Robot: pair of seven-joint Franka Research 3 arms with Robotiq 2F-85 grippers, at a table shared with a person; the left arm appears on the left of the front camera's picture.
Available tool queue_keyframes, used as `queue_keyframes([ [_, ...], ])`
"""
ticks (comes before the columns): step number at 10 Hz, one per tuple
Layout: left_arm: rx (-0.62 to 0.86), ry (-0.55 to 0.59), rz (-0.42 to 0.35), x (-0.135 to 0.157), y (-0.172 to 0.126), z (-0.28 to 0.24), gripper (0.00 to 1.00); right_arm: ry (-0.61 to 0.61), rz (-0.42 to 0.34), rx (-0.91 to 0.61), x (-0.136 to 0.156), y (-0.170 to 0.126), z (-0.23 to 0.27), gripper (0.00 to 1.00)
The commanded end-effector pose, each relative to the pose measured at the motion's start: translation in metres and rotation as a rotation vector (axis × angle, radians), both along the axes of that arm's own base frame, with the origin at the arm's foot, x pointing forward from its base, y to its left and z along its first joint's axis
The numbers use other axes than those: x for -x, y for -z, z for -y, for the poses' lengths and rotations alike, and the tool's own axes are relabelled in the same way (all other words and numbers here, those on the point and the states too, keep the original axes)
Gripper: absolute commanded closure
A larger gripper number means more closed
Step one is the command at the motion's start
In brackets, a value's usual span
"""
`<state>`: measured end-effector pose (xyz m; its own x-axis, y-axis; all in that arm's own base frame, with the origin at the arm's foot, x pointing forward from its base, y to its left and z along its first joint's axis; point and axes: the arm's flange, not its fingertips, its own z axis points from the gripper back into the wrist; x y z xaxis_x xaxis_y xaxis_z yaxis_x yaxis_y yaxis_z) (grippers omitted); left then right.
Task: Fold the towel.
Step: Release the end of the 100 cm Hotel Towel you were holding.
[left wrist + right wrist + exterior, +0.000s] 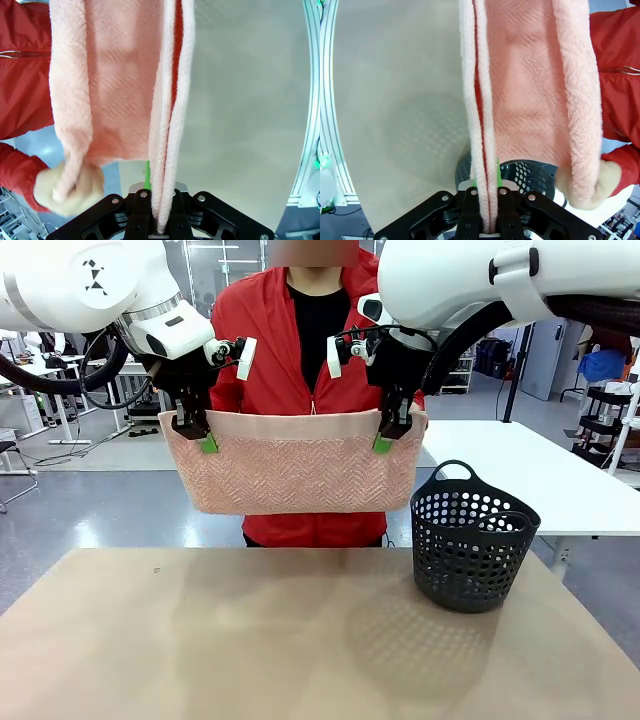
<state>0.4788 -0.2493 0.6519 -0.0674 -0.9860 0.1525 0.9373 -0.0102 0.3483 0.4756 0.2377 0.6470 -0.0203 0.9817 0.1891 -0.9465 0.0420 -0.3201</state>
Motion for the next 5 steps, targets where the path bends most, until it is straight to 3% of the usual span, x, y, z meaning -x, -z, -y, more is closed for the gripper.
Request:
queue_keyframes([
  [1, 0.001, -0.002, 0.005, -0.0001, -0.0021, -0.0013, 0.98, 0.001, 0.003, 0.001, -0.0003, -0.0009, 0.0014, 1.00],
  [5, 0.001, -0.002, 0.005, -0.0001, -0.0021, -0.0013, 0.98, 0.001, 0.003, 0.001, -0.0003, -0.0009, 0.0014, 1.00],
])
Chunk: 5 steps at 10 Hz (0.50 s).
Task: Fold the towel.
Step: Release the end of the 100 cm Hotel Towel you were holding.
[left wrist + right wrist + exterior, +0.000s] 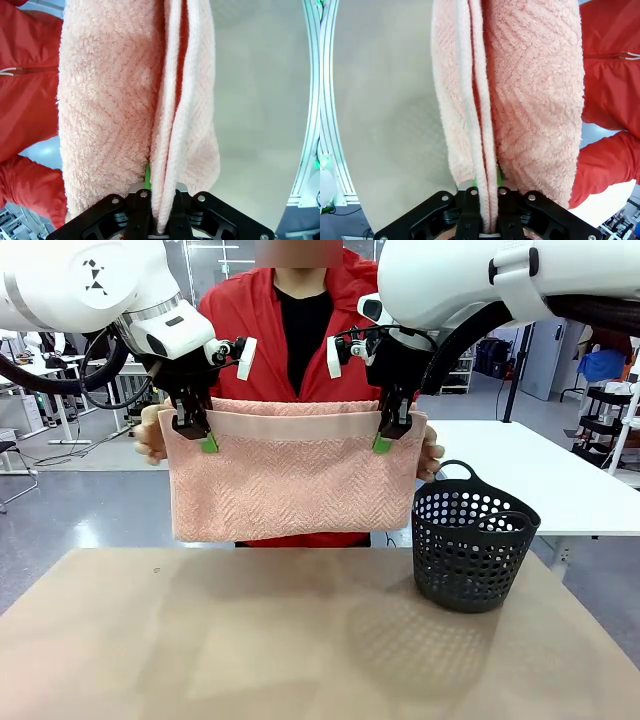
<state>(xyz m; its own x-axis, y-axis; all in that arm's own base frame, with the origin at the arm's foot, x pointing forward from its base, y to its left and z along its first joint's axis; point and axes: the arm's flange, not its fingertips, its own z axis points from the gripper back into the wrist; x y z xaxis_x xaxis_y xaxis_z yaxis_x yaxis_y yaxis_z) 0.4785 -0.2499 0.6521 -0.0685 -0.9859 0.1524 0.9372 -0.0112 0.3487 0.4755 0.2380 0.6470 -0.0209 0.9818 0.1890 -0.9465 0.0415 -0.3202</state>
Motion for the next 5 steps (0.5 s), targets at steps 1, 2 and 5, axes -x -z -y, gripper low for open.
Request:
queue_keyframes([
  [1, 0.001, -0.003, 0.005, -0.0005, -0.0019, -0.0019, 0.98, 0.002, 0.003, 0.001, -0.0004, -0.0009, 0.0017, 1.00],
  [2, 0.001, -0.003, 0.005, -0.0005, -0.0019, -0.0019, 0.98, 0.002, 0.003, 0.001, -0.0004, -0.0009, 0.0017, 1.00],
  [5, 0.001, -0.003, 0.005, -0.0005, -0.0019, -0.0019, 0.98, 0.002, 0.003, 0.001, -0.0004, -0.0009, 0.0017, 1.00],
])
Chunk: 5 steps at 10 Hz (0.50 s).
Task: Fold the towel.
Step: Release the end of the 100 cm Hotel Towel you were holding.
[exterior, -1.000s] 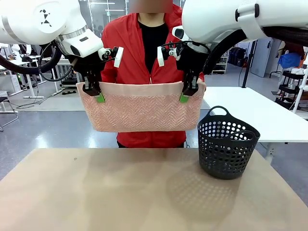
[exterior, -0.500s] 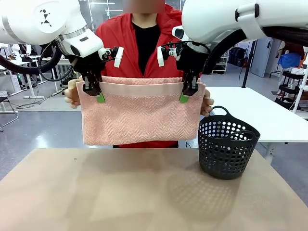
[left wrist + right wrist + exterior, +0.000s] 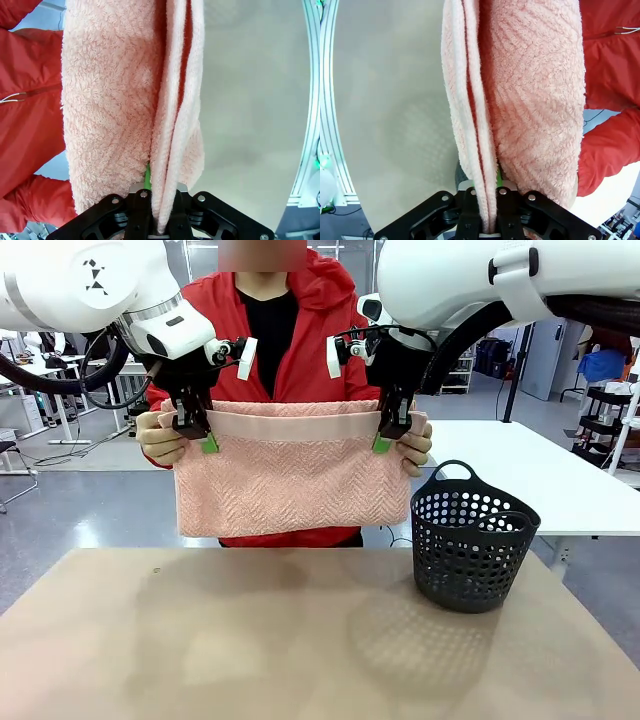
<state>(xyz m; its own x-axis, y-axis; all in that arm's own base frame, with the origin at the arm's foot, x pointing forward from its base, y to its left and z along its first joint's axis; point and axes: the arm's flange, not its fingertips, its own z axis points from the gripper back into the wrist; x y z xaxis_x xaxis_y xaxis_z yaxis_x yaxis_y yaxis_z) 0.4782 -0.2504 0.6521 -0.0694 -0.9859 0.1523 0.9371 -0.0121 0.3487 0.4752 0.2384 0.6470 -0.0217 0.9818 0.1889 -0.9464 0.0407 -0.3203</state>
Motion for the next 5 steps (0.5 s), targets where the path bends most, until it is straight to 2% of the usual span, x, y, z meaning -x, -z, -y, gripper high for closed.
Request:
queue_keyframes([
  [1, 0.002, -0.004, 0.005, -0.0007, -0.0019, -0.0024, 0.98, 0.003, 0.003, 0.001, -0.0006, -0.0008, 0.0021, 1.00],
  [4, 0.002, -0.004, 0.005, -0.0007, -0.0019, -0.0024, 0.98, 0.003, 0.003, 0.001, -0.0006, -0.0008, 0.0021, 1.00],
  [5, 0.000, 0.000, 0.000, 0.0000, 0.0000, 0.0000, 0.64, 0.000, 0.000, 0.000, 0.0000, 0.0000, 0.0000, 0.67],
])
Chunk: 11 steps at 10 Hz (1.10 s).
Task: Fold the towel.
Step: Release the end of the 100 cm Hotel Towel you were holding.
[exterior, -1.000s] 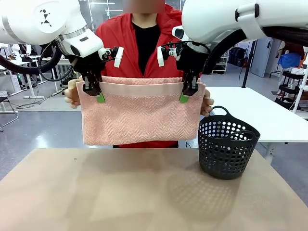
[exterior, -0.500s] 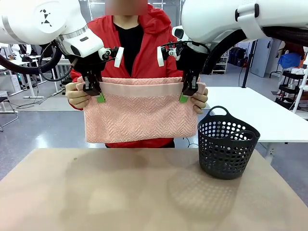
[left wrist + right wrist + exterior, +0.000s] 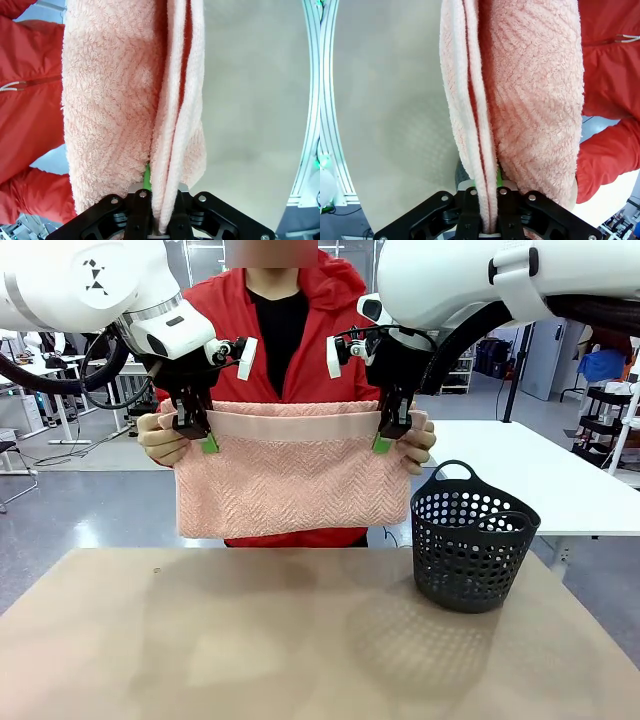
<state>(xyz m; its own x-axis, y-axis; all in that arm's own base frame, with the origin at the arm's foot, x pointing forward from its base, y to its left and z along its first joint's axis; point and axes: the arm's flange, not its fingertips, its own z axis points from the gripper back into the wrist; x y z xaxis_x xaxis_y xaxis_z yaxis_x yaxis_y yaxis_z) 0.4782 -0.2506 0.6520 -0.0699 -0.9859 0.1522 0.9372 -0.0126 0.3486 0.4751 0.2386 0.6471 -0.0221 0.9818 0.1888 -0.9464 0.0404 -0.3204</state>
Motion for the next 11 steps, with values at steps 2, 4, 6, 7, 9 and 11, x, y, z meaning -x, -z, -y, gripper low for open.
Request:
queue_keyframes([
  [2, 0.012, -0.006, 0.011, 0.004, -0.003, -0.002, 0.29, 0.006, 0.006, -0.009, 0.001, -0.002, 0.003, 0.33],
  [4, 0.032, -0.043, 0.009, 0.013, -0.018, -0.007, 0.48, -0.037, -0.031, -0.056, 0.009, -0.014, 0.008, 0.00],
  [6, 0.076, -0.072, 0.026, 0.041, -0.048, -0.015, 0.13, 0.018, 0.026, -0.082, 0.029, -0.049, 0.022, 0.00],
  [7, 0.108, -0.103, 0.034, 0.053, -0.060, -0.022, 0.00, 0.028, 0.020, -0.124, 0.042, -0.064, 0.030, 0.17],
  [9, 0.177, -0.176, 0.033, 0.069, -0.076, -0.042, 0.00, 0.089, 0.043, -0.188, 0.063, -0.086, 0.053, 0.00],
  [11, 0.206, -0.274, 0.043, 0.087, -0.086, -0.073, 0.00, 0.204, 0.068, -0.255, 0.088, -0.102, 0.093, 0.00],
])
